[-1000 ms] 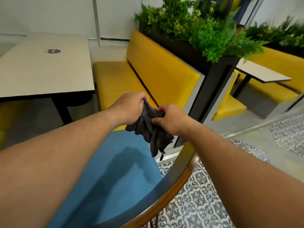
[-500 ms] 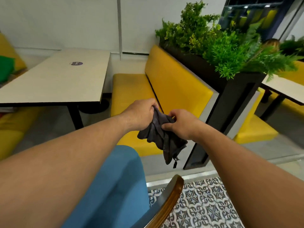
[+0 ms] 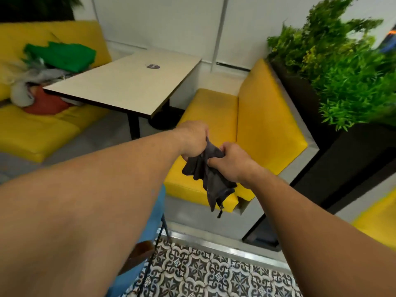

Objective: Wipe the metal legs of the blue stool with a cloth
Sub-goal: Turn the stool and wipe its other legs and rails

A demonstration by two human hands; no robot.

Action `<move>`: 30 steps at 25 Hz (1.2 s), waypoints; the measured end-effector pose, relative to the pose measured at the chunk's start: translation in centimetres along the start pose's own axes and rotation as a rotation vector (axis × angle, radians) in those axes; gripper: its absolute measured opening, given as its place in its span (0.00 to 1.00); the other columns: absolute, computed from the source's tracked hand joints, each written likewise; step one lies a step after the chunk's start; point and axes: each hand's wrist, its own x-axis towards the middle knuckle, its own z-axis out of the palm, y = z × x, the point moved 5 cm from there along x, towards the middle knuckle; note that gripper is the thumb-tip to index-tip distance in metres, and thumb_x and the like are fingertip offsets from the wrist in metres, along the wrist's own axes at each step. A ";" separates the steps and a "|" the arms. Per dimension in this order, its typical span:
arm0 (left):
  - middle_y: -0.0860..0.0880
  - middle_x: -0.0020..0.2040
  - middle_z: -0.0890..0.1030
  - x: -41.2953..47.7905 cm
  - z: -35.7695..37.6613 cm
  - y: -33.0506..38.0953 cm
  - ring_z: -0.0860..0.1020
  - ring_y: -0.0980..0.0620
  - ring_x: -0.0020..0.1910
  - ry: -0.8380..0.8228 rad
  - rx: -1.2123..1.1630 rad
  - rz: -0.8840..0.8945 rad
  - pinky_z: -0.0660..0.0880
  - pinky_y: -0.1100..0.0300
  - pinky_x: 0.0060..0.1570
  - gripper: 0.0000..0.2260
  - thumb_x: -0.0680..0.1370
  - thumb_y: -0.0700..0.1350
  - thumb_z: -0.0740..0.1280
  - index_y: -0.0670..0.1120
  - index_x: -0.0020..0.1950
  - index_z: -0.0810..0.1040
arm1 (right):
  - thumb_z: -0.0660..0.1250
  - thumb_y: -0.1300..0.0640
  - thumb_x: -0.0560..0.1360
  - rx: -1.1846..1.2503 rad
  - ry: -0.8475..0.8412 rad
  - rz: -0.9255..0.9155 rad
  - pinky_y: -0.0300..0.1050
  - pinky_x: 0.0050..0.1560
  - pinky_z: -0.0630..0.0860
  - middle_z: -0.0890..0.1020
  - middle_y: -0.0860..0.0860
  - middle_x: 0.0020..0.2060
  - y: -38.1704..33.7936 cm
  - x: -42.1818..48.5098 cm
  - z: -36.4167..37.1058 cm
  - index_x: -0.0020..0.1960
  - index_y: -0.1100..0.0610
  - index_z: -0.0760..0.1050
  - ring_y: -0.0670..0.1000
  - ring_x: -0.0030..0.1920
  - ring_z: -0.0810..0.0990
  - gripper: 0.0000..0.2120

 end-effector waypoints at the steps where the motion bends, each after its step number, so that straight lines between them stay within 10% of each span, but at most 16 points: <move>1: 0.40 0.49 0.81 0.4 0.6 0.4 0.82 0.39 0.44 -0.013 0.021 -0.055 0.83 0.46 0.41 0.11 0.78 0.33 0.59 0.42 0.55 0.78 | 0.69 0.57 0.71 0.006 -0.010 -0.001 0.46 0.31 0.71 0.77 0.54 0.32 0.5 0.3 0.1 0.39 0.58 0.71 0.54 0.34 0.75 0.08; 18: 0.49 0.45 0.78 10.9 16.8 -5.8 0.75 0.51 0.42 0.348 -0.423 -0.380 0.68 0.59 0.37 0.07 0.82 0.43 0.57 0.50 0.52 0.75 | 0.71 0.53 0.75 0.412 -0.639 0.067 0.52 0.44 0.78 0.86 0.58 0.42 16.4 11.7 5.5 0.48 0.60 0.82 0.57 0.42 0.83 0.10; 30: 0.50 0.42 0.84 9.4 36.5 -20.6 0.82 0.52 0.42 0.474 -0.778 -0.741 0.79 0.54 0.46 0.08 0.81 0.48 0.63 0.48 0.52 0.81 | 0.65 0.54 0.79 0.517 -0.969 0.168 0.59 0.57 0.76 0.85 0.59 0.46 29.3 16.0 28.2 0.52 0.60 0.82 0.59 0.49 0.83 0.11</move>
